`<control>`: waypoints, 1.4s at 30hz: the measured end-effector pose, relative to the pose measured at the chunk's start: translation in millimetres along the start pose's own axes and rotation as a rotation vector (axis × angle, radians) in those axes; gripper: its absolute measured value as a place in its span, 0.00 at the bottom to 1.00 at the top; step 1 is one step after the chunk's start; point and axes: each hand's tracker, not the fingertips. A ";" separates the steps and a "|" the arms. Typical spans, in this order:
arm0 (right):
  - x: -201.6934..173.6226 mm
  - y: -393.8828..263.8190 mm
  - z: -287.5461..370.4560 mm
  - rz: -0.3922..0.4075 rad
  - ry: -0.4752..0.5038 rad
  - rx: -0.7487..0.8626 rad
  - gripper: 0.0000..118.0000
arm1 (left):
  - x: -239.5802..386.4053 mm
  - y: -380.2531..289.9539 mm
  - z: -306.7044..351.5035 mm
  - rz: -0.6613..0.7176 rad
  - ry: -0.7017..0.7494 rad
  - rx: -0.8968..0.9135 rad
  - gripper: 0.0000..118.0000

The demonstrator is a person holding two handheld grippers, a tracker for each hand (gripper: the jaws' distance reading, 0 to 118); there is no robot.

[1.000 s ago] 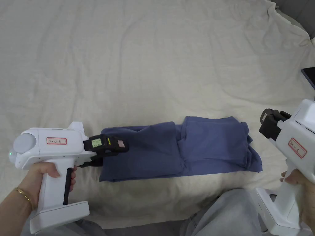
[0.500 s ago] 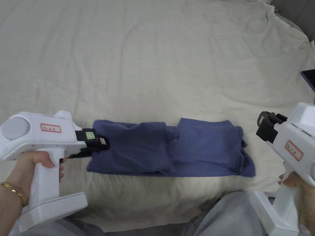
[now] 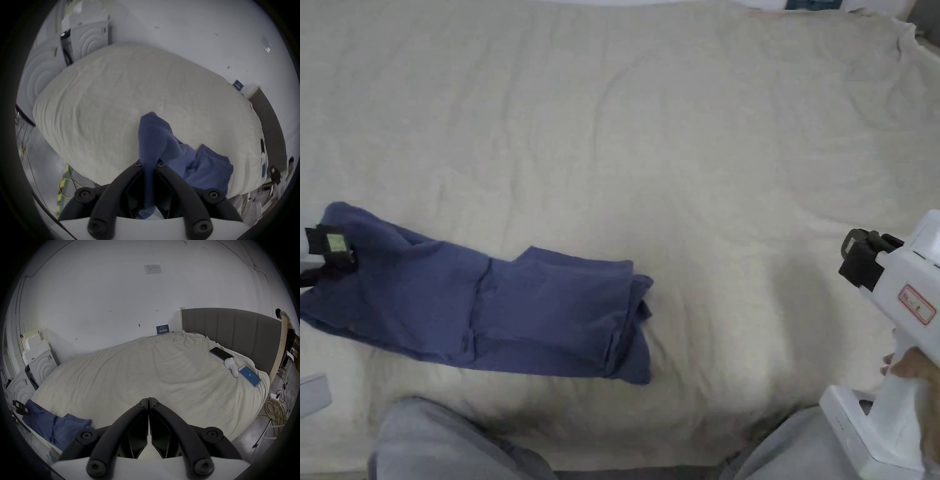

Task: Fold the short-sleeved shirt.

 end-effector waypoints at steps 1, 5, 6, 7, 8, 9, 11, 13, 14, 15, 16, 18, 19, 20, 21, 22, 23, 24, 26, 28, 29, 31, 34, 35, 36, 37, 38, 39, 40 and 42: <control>-1.9 -1.4 0.4 -0.002 0.002 -0.001 0.00 | 8.5 -1.3 6.3 -0.009 -0.026 0.010 0.04; -2.0 -5.4 3.7 -0.019 0.022 -0.002 0.00 | 56.7 -12.4 15.4 -0.104 -0.132 0.015 0.04; -1.8 -5.4 5.3 -0.017 0.023 0.001 0.00 | 70.4 -16.7 13.9 -0.137 -0.171 0.004 0.04; -1.1 -4.9 6.8 -0.015 0.022 0.004 0.00 | 83.3 -20.4 12.3 -0.161 -0.194 -0.013 0.04; 1.3 -4.2 7.7 -0.015 0.020 0.008 0.00 | 98.1 -25.2 9.9 -0.185 -0.212 -0.025 0.04; 3.7 -3.3 9.2 -0.017 0.017 0.014 0.00 | 111.4 -29.5 7.6 -0.209 -0.231 -0.031 0.04; 9.2 -1.5 12.3 -0.025 0.009 0.022 0.00 | 135.8 -36.6 1.1 -0.247 -0.269 -0.048 0.04; 15.2 -0.5 15.5 -0.036 -0.003 0.031 0.00 | 160.5 -44.5 -10.6 -0.277 -0.276 -0.072 0.04; 18.6 -0.2 17.4 -0.042 -0.008 0.034 0.00 | 173.8 -50.0 -18.2 -0.304 -0.271 -0.079 0.04; 21.8 -0.2 19.5 -0.047 -0.015 0.038 0.00 | 186.0 -55.2 -25.3 -0.337 -0.268 -0.093 0.04; 24.1 -0.6 22.0 -0.049 -0.020 0.039 0.00 | 197.2 -60.7 -34.2 -0.352 -0.262 -0.104 0.04; 30.0 -1.3 26.0 -0.050 -0.034 0.040 0.00 | 219.2 -71.8 -55.1 -0.391 -0.243 -0.149 0.04; 33.0 -1.6 27.6 -0.051 -0.041 0.040 0.00 | 227.9 -76.1 -64.7 -0.400 -0.234 -0.167 0.04; 35.9 -2.5 29.3 -0.052 -0.050 0.040 0.00 | 237.3 -81.7 -75.5 -0.415 -0.224 -0.183 0.04; 39.2 -3.2 30.9 -0.055 -0.059 0.041 0.00 | 246.2 -87.8 -86.5 -0.425 -0.203 -0.204 0.04; 42.4 -3.7 32.1 -0.060 -0.067 0.039 0.00 | 253.0 -93.2 -96.3 -0.436 -0.189 -0.214 0.04; 45.4 -4.2 33.3 -0.065 -0.075 0.038 0.00 | 259.7 -97.8 -106.7 -0.448 -0.170 -0.220 0.05; 48.4 -5.0 34.7 -0.070 -0.085 0.036 0.00 | 264.7 -102.9 -116.8 -0.463 -0.148 -0.229 0.05; 52.7 -5.9 36.8 -0.074 -0.095 0.035 0.00 | 271.2 -111.8 -133.8 -0.487 -0.132 -0.240 0.07; 55.1 -6.5 37.5 -0.080 -0.105 0.033 0.00 | 273.0 -116.0 -141.5 -0.503 -0.137 -0.243 0.27; 56.3 -6.3 38.1 -0.088 -0.105 0.032 0.00 | 271.4 -114.1 -139.7 -0.488 -0.189 -0.253 0.39; 55.4 -5.7 38.1 -0.095 -0.101 0.034 0.00 | 268.2 -105.8 -132.1 -0.377 -0.334 -0.288 0.76; 50.5 -3.0 37.9 -0.080 -0.100 0.038 0.00 | 259.3 -87.6 -117.1 -0.303 -0.450 -0.291 0.97; 48.6 -2.3 38.7 -0.079 -0.096 0.043 0.00 | 257.1 -81.6 -104.2 -0.297 -0.466 -0.252 0.97; 45.7 -1.5 39.5 -0.079 -0.094 0.047 0.00 | 252.2 -74.3 -95.5 -0.304 -0.460 -0.209 0.97; 43.6 -0.9 39.9 -0.078 -0.091 0.050 0.00 | 247.3 -68.2 -89.2 -0.309 -0.456 -0.176 0.97; 41.0 -0.6 40.2 -0.076 -0.086 0.053 0.00 | 241.0 -61.4 -83.0 -0.315 -0.449 -0.138 0.97; 38.5 -0.5 40.4 -0.072 -0.083 0.055 0.00 | 237.3 -56.0 -75.2 -0.319 -0.428 -0.099 0.96; 36.9 -0.4 40.2 -0.069 -0.079 0.056 0.00 | 231.9 -52.4 -71.8 -0.324 -0.401 -0.060 0.92; 32.3 -0.9 39.9 -0.060 -0.070 0.055 0.00 | 221.8 -50.6 -66.8 -0.332 -0.319 0.035 0.50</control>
